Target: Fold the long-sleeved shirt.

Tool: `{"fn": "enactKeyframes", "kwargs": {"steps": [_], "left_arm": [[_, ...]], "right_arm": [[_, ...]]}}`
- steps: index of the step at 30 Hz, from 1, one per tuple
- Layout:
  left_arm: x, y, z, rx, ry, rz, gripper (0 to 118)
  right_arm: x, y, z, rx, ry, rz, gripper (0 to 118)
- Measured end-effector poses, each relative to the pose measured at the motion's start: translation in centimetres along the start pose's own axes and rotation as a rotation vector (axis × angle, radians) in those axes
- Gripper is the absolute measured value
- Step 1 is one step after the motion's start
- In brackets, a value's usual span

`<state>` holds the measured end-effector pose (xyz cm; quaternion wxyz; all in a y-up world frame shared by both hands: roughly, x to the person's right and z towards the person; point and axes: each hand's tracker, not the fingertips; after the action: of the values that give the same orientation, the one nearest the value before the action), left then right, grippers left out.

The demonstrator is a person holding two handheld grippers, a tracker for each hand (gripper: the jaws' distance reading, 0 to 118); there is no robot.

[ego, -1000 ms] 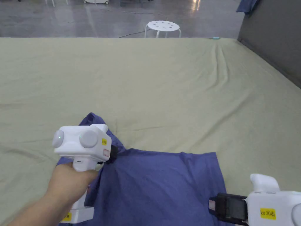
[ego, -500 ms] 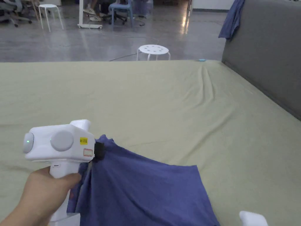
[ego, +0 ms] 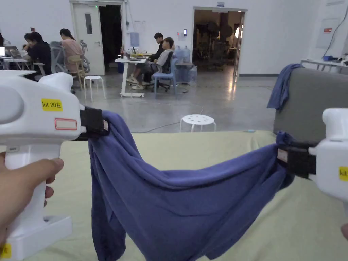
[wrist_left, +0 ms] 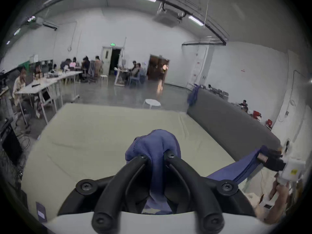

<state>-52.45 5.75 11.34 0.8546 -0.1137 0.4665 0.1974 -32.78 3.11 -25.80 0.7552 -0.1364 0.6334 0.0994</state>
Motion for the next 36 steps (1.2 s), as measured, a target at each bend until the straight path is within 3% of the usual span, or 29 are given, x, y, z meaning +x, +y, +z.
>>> {"fn": "enactKeyframes", "kwargs": {"steps": [2,5,7,11,12,16,19,21,28,36], "left_arm": [[-0.1,3.4,-1.1,-0.011,-0.006,0.017,10],[-1.2,8.8,-3.0,-0.016,0.048,0.020,10],[-2.1,12.7,-4.0,0.018,0.113,0.023,10],[-5.6,20.3,-6.5,0.129,0.159,0.080,10],[-6.1,21.7,-6.9,0.161,0.174,0.094,10],[-6.5,24.0,-8.0,0.193,0.187,0.113,10],[-6.9,24.9,-9.7,0.202,0.219,0.125,10],[-7.1,25.2,-11.0,0.223,0.235,0.102,10],[-10.0,23.0,-17.7,0.182,0.214,0.078,10],[-15.0,8.9,-29.3,-0.072,0.264,0.088,10]], "right_arm": [[0.2,4.6,-2.3,0.008,-0.011,0.015,5],[1.4,10.9,-6.9,-0.023,0.039,-0.047,5],[1.4,15.2,-9.6,-0.017,0.012,-0.055,5],[1.0,22.8,-14.7,0.016,-0.083,0.009,5],[0.9,24.7,-16.0,0.020,-0.087,-0.025,5],[-0.3,29.6,-19.8,0.057,-0.116,-0.021,5],[-0.8,31.3,-22.0,0.054,-0.125,-0.081,5],[-0.7,31.1,-23.3,0.061,-0.099,-0.128,5],[0.4,25.6,-28.8,0.043,-0.123,-0.123,5],[1.5,9.3,-40.2,-0.267,-0.103,-0.136,5]]}}
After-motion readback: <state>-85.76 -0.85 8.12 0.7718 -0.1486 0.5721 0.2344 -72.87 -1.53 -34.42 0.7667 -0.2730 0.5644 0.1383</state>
